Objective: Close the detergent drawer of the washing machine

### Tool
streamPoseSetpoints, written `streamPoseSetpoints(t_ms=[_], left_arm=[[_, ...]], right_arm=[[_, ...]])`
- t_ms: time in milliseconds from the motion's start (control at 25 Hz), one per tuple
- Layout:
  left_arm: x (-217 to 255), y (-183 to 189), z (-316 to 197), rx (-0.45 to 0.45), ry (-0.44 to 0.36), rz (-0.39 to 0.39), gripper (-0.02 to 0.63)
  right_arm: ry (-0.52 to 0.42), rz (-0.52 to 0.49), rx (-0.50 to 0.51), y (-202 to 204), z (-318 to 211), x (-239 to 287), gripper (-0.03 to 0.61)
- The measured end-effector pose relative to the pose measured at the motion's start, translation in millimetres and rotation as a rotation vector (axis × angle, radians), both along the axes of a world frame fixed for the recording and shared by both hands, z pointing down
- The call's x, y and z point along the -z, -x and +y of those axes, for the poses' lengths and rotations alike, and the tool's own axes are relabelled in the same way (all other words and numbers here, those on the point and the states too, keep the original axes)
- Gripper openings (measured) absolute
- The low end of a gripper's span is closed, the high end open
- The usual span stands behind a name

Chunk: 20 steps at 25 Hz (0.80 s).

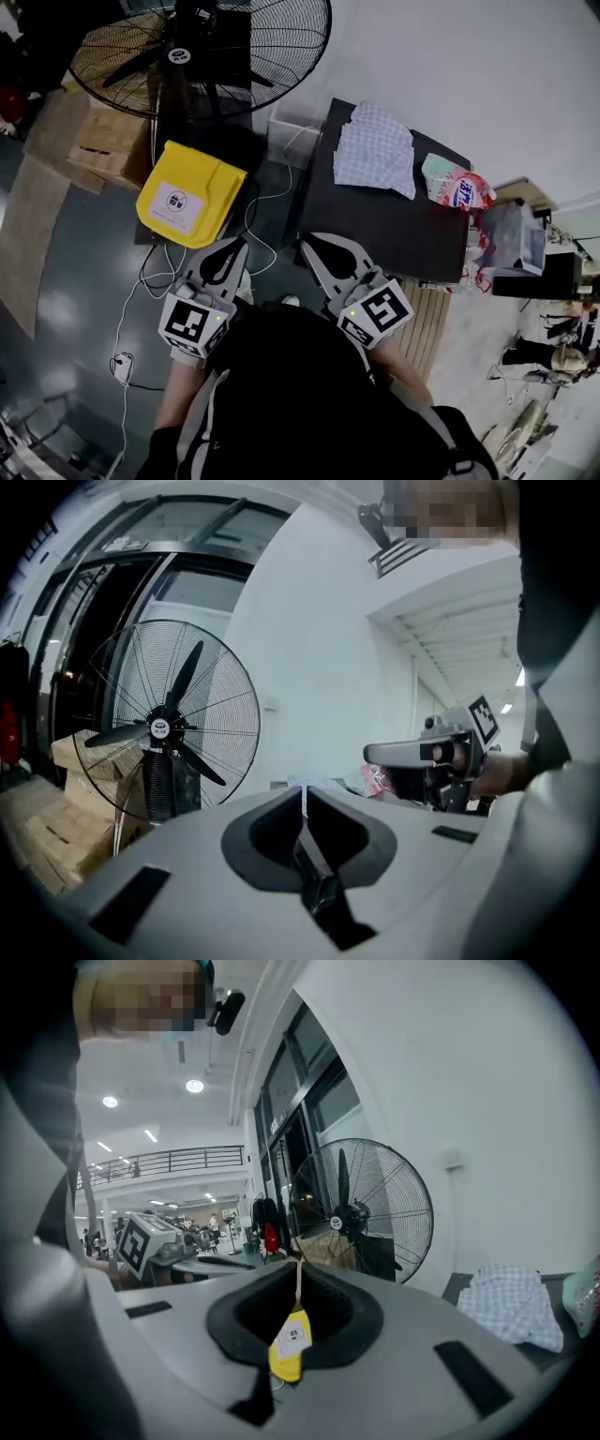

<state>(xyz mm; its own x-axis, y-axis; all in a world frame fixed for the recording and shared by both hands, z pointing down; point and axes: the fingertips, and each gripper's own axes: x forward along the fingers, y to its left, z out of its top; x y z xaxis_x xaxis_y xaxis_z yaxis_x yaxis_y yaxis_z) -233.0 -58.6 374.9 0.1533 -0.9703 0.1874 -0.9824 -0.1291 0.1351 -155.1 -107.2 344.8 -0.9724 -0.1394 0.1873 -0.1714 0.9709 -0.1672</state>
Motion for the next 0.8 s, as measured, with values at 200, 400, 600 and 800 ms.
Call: streamPoseSetpoints(t_ms=[200, 400, 600, 800], left_arm=[[12.5, 12.2, 5.3, 0.019, -0.012, 0.011, 0.009], [18.9, 19.7, 8.8, 0.015, -0.021, 0.021, 0.009], [18.8, 24.1, 7.5, -0.01, -0.02, 0.068, 0.009], [13.1, 31.1, 3.3, -0.019, -0.009, 0.079, 0.009]], right_arm=[[-0.021, -0.012, 0.026, 10.8, 7.6, 11.7, 0.017], [-0.035, 0.009, 0.03, 18.7, 11.9, 11.4, 0.017], [-0.03, 0.043, 0.029, 26.5, 12.6, 2.4, 0.015], [-0.019, 0.044, 0.011, 30.4, 10.6, -1.4, 0.015]])
